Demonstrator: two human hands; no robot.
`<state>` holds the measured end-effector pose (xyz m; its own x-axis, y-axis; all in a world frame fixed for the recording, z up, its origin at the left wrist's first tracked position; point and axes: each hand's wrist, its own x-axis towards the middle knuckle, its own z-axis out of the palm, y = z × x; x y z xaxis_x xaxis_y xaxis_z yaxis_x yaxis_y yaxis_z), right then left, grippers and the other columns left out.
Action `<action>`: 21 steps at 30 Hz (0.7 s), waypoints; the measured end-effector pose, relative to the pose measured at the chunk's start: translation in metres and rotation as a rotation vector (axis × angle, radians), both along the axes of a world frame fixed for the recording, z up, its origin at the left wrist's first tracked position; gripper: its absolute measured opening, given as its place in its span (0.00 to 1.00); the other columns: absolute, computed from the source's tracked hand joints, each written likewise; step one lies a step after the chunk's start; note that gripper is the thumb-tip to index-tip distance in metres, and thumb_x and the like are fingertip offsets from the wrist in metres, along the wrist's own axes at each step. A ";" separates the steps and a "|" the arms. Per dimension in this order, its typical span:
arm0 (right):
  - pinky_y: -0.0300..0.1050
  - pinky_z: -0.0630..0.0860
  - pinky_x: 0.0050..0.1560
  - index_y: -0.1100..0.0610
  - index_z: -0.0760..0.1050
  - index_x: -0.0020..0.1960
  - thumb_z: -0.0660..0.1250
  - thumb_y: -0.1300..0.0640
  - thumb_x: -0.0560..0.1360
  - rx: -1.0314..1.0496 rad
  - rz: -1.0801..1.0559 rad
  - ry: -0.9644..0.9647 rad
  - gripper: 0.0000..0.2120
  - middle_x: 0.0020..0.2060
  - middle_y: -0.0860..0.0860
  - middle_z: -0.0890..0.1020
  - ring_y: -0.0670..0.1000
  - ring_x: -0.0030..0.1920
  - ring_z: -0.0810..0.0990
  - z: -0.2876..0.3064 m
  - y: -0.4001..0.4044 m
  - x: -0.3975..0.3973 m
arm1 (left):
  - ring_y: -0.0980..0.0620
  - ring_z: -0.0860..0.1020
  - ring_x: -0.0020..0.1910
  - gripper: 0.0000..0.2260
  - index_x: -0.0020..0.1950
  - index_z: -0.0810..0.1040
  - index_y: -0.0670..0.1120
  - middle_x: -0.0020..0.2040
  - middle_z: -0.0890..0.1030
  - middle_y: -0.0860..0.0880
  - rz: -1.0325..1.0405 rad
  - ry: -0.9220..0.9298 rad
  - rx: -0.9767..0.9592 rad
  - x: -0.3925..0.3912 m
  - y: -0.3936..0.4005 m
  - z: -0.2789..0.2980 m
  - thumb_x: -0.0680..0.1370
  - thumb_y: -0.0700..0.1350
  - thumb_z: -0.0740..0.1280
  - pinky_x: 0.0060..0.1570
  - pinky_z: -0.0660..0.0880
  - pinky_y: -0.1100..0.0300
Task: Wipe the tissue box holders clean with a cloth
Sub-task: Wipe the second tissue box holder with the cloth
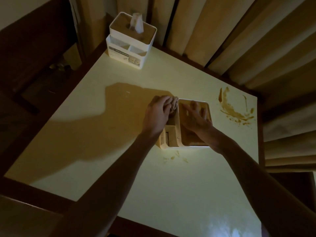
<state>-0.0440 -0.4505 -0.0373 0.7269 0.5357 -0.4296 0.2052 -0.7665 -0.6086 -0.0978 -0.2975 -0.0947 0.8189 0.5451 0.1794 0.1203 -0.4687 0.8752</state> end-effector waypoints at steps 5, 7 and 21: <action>0.62 0.48 0.74 0.27 0.50 0.65 0.59 0.57 0.80 0.026 -0.005 0.027 0.28 0.77 0.42 0.41 0.52 0.77 0.38 0.000 -0.001 0.002 | 0.54 0.74 0.42 0.09 0.52 0.80 0.42 0.42 0.77 0.51 -0.159 -0.036 0.079 -0.010 -0.006 -0.001 0.74 0.35 0.67 0.45 0.74 0.59; 0.62 0.47 0.74 0.28 0.50 0.66 0.59 0.57 0.80 0.020 -0.011 0.035 0.29 0.76 0.41 0.41 0.51 0.76 0.37 -0.001 -0.001 0.003 | 0.54 0.77 0.41 0.06 0.48 0.80 0.42 0.42 0.80 0.52 -0.198 0.028 0.067 -0.014 -0.012 0.001 0.73 0.34 0.66 0.44 0.75 0.59; 0.63 0.43 0.74 0.29 0.50 0.68 0.54 0.42 0.72 0.027 -0.027 0.074 0.27 0.76 0.39 0.39 0.49 0.75 0.31 -0.002 0.003 0.004 | 0.58 0.79 0.49 0.12 0.59 0.78 0.46 0.51 0.81 0.53 -0.242 -0.010 -0.254 -0.043 0.007 0.025 0.76 0.43 0.69 0.48 0.77 0.66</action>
<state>-0.0404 -0.4476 -0.0393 0.7081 0.5287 -0.4680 0.1389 -0.7541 -0.6419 -0.1404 -0.2905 -0.0697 0.9287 0.3640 0.0713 0.0235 -0.2498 0.9680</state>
